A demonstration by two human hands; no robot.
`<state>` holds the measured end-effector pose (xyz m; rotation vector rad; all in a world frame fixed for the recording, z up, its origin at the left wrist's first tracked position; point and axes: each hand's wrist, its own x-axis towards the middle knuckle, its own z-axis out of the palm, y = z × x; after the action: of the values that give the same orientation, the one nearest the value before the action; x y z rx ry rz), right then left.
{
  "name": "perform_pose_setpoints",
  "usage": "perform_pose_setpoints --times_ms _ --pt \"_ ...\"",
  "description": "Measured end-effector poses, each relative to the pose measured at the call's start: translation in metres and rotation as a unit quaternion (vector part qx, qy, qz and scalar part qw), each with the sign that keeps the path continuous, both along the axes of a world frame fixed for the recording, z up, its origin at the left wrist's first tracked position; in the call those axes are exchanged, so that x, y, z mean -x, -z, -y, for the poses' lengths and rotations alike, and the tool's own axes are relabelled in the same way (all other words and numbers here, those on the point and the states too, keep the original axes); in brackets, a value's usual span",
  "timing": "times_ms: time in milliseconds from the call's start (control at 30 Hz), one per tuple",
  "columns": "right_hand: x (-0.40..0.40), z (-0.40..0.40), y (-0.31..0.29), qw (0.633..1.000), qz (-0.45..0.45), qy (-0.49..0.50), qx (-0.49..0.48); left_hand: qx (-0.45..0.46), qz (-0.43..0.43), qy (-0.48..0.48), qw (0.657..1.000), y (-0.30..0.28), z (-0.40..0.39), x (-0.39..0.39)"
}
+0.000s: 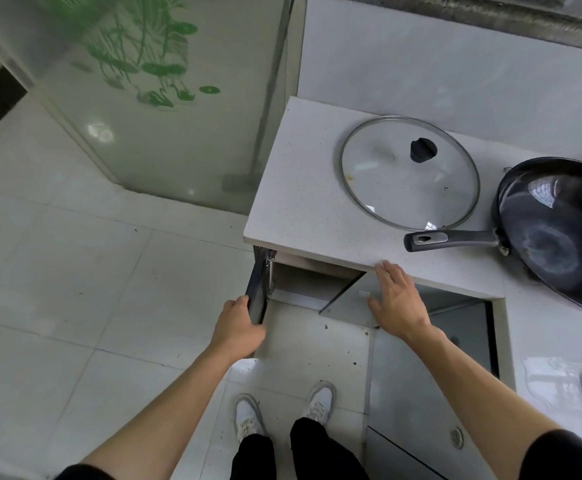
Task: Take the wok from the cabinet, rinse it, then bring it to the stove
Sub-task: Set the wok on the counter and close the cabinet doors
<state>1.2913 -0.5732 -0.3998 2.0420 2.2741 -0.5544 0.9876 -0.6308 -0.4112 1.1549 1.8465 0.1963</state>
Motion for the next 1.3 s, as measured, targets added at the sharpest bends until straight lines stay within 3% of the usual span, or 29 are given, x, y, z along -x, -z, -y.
perform_pose_setpoints --times_ms 200,267,400,533,600,800,1300 --pt "-0.009 -0.004 0.0 1.0 -0.026 -0.009 -0.011 0.015 0.161 -0.137 0.977 -0.003 -0.005 -0.023" --pt "-0.011 -0.002 0.001 0.999 -0.031 -0.014 -0.018 0.027 0.227 -0.204 0.952 -0.005 -0.007 -0.04" --pt "-0.014 0.002 0.004 0.999 -0.031 -0.015 0.0 0.055 0.332 -0.25 0.908 -0.001 -0.014 -0.065" --pt "-0.017 0.004 0.008 1.0 -0.022 -0.011 0.007 0.09 0.432 -0.347 0.827 -0.001 -0.032 -0.086" --pt "-0.019 0.003 0.008 1.0 -0.02 -0.014 0.005 0.095 0.446 -0.395 0.798 0.002 -0.039 -0.096" --pt "-0.026 0.001 0.01 0.999 -0.053 -0.005 -0.007 0.095 0.478 -0.436 0.757 0.01 -0.049 -0.112" --pt "-0.034 -0.002 0.013 0.999 -0.045 -0.02 0.004 0.083 0.555 -0.482 0.673 0.013 -0.084 -0.144"
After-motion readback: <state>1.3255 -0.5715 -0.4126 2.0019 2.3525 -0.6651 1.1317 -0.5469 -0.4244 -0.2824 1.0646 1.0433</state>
